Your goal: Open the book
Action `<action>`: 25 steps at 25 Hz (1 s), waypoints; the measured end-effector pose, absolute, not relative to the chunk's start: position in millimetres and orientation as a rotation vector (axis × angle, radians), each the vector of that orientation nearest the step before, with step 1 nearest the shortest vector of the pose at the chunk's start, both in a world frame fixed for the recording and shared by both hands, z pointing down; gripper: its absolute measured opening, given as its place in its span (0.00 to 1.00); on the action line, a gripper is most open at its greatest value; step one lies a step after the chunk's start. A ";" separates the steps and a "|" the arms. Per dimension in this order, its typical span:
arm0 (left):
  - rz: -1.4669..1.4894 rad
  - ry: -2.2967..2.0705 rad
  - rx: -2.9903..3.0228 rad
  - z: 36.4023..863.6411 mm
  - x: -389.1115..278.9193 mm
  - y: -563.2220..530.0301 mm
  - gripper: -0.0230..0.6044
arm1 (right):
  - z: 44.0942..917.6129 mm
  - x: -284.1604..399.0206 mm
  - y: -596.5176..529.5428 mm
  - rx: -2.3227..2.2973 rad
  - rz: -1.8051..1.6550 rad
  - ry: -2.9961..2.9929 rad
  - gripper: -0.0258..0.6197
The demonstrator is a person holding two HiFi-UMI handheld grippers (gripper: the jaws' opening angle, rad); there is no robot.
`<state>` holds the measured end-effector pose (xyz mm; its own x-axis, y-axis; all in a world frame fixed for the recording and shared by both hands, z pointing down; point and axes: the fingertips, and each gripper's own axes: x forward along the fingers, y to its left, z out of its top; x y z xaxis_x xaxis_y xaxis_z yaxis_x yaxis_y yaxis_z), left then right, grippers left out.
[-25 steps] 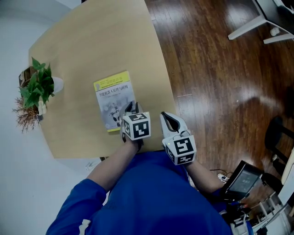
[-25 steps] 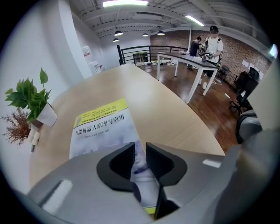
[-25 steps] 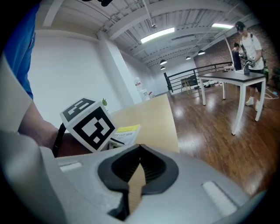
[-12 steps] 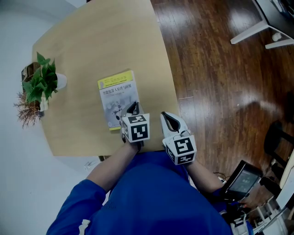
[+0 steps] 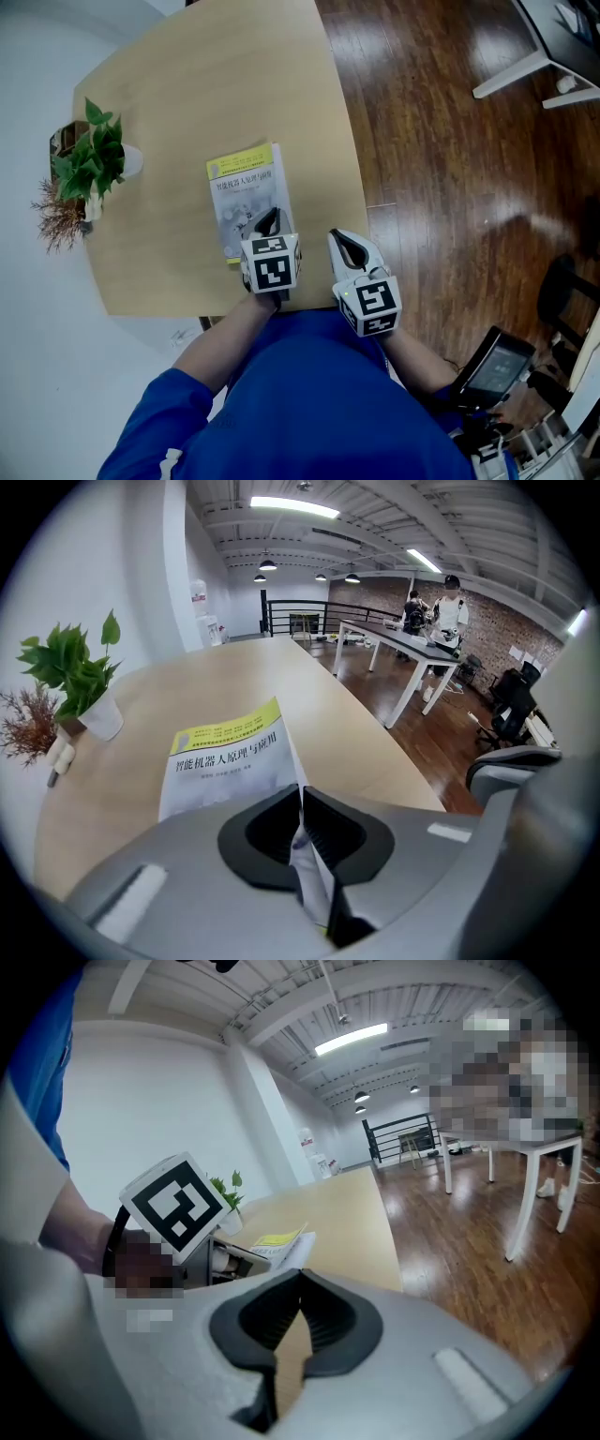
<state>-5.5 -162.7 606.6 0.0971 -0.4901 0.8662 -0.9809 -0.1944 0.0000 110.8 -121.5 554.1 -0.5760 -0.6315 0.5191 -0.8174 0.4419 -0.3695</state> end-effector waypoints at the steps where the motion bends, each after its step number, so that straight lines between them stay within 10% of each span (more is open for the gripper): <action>1: 1.009 -1.443 1.764 605.1 -6.6 -162.7 0.07 | 553.4 109.5 -121.2 1.240 0.862 -2.396 0.04; 25: 0.814 -1.456 1.832 558.7 -74.5 -144.4 0.07 | 515.0 59.0 -100.3 1.232 0.713 -2.432 0.04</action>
